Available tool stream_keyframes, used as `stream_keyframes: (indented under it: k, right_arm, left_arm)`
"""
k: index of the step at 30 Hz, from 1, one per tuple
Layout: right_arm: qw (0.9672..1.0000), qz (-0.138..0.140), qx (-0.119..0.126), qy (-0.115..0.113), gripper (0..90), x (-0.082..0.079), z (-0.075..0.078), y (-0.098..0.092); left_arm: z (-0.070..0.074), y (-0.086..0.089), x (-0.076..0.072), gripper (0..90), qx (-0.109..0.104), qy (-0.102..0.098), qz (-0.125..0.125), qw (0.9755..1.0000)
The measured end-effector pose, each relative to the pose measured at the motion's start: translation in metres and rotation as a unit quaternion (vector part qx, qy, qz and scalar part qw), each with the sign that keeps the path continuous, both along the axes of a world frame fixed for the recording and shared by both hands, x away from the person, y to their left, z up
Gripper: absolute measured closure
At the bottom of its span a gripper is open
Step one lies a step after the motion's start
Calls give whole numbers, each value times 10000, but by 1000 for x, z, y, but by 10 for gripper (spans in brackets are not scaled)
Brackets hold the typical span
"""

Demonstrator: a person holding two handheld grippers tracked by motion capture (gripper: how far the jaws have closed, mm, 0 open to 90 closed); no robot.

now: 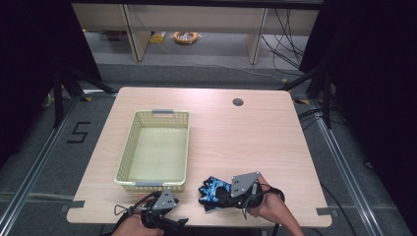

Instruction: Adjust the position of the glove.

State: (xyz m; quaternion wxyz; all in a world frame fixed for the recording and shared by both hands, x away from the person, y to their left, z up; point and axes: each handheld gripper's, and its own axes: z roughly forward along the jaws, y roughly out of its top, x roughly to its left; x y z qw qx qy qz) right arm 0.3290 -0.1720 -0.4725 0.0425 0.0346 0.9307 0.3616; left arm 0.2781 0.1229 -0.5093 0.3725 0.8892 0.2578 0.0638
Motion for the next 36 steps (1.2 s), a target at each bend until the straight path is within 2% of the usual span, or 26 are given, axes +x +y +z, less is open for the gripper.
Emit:
stream_keyframes:
  k: [1,4,6,7,8,11,12,13,14,15,16,18,20,21,22,23,24,26,27,29,30,31,32,33,34,36]
  right_arm:
    - [9998,-81,-124,126,861,-3,-3,0]
    - [9998,12,-137,151,852,-4,-9,1]
    - [9992,-212,-211,280,840,-8,-10,2]
    - [9994,-140,-196,254,828,-7,-11,3]
    - [9992,-210,-204,275,818,-8,-12,4]
    - [9982,-452,-129,372,752,-12,-11,3]
    - [9972,-639,-90,387,699,-14,-9,2]
    - [9955,-872,-40,373,673,-15,-7,1]
    - [9941,-1011,6,398,663,-16,-5,-1]
    - [9893,-1391,224,373,621,-19,2,-8]
    - [9893,-1391,224,373,621,-19,2,-8]
    - [9822,-1769,478,401,623,-20,7,-19]
    - [9725,-2245,478,386,633,-22,10,-27]
    - [9681,-2442,419,361,634,-21,10,-33]
    - [9639,-2611,375,363,634,-21,9,-36]
    - [9602,-2737,426,359,631,-20,7,-38]
    - [9557,-2876,371,507,630,-19,6,-41]
    - [9527,-2969,401,506,632,-15,1,-45]
    - [9496,-3053,457,547,638,-14,-2,-44]
    - [9538,-2951,260,495,650,-13,-3,-45]
    - [9515,-3033,167,491,650,-13,-5,-45]
    - [9515,-3033,167,491,650,-13,-5,-45]
    - [9496,-3063,153,646,650,-14,-5,-45]
    - [9524,-2987,12,602,653,-12,-6,-47]
    - [9502,-3055,72,616,657,-13,-9,-46]
    - [9515,-3003,-111,654,659,-12,-10,-47]
  left_arm:
    - [0,0,0,301,30,0,-1,10000]
    - [-1,-1,-1,301,-15,27,-39,10000]
    - [-2,-2,-1,302,21,-4,-9,10000]
    - [-2,-3,-1,303,28,12,-30,10000]
    - [-3,-3,-1,303,51,-18,-49,10000]
    - [-4,-6,-1,304,28,10,-47,10000]
    - [-3,-6,0,306,116,-54,-82,9999]
    - [-4,-7,-1,307,17,17,-66,10000]
    - [-4,-8,0,308,62,-52,-60,9999]
    - [-4,-10,-1,316,-15,-25,-48,10000]
    - [-3,-11,0,316,21,-92,-98,9999]
    - [-2,-15,1,328,-86,-93,-78,9999]
    - [-1,-19,5,341,-46,-204,-165,9996]
    - [-1,-22,4,350,-155,-141,-115,9997]
    - [0,-23,6,354,-56,-228,-170,9996]
    - [0,-27,7,359,-144,-194,-128,9996]
    - [1,-30,9,361,-136,-258,-206,9994]
    - [2,-36,12,369,-139,-251,-215,9994]
    - [3,-38,13,374,-170,-285,-213,9992]
    - [4,-44,15,393,-191,-301,-254,9990]
    - [4,-48,17,409,-164,-324,-292,9989]
    - [4,-48,17,410,-164,-324,-292,9989]
    - [4,-50,18,410,-161,-310,-334,9988]
    - [3,-52,19,414,-125,-318,-330,9989]
    - [4,-51,20,416,-22,-369,-435,9984]
    - [3,-54,21,431,-83,-303,-382,9988]
